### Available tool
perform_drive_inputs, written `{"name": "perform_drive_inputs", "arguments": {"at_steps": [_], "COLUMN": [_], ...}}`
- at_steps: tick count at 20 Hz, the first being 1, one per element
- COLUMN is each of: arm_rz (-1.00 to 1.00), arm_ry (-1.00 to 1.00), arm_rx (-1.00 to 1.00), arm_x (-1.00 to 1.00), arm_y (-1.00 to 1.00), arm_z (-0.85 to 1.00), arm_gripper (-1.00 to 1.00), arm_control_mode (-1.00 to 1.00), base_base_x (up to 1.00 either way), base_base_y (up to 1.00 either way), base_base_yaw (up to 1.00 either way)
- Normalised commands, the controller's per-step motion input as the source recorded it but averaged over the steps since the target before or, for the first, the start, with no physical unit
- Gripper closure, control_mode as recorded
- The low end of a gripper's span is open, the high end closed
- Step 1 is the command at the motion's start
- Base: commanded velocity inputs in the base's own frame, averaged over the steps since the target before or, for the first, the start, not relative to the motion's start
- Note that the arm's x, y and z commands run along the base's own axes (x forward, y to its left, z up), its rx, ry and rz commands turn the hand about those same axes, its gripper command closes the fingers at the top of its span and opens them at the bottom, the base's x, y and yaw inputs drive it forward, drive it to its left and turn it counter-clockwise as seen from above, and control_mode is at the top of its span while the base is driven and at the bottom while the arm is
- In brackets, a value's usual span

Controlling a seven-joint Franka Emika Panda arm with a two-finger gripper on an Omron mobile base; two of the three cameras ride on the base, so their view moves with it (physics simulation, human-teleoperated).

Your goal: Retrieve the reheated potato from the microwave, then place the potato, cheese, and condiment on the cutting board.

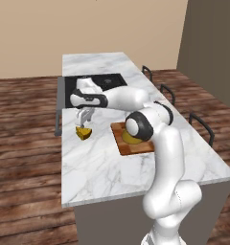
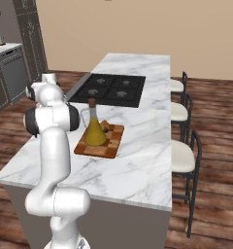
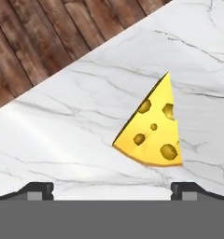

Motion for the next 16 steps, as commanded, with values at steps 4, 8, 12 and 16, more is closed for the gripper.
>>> {"name": "perform_drive_inputs", "arguments": {"at_steps": [4, 8, 12, 16], "arm_rz": [0.00, 0.00, 0.00, -0.02], "arm_ry": [0.00, 0.00, 0.00, 0.00], "arm_rx": [0.00, 0.00, 0.00, 0.00], "arm_x": [0.26, 0.27, 0.34, 0.30], "arm_y": [0.03, 0.01, 0.04, 0.20], "arm_z": [-0.12, -0.23, -0.21, -0.14], "arm_gripper": [-1.00, -1.00, -1.00, -1.00], "arm_control_mode": [-1.00, -1.00, -1.00, -1.00], "base_base_x": [0.00, 0.00, 0.00, 0.00], "base_base_y": [0.00, 0.00, 0.00, 0.00], "base_base_yaw": [0.00, 0.00, 0.00, 0.00]}}
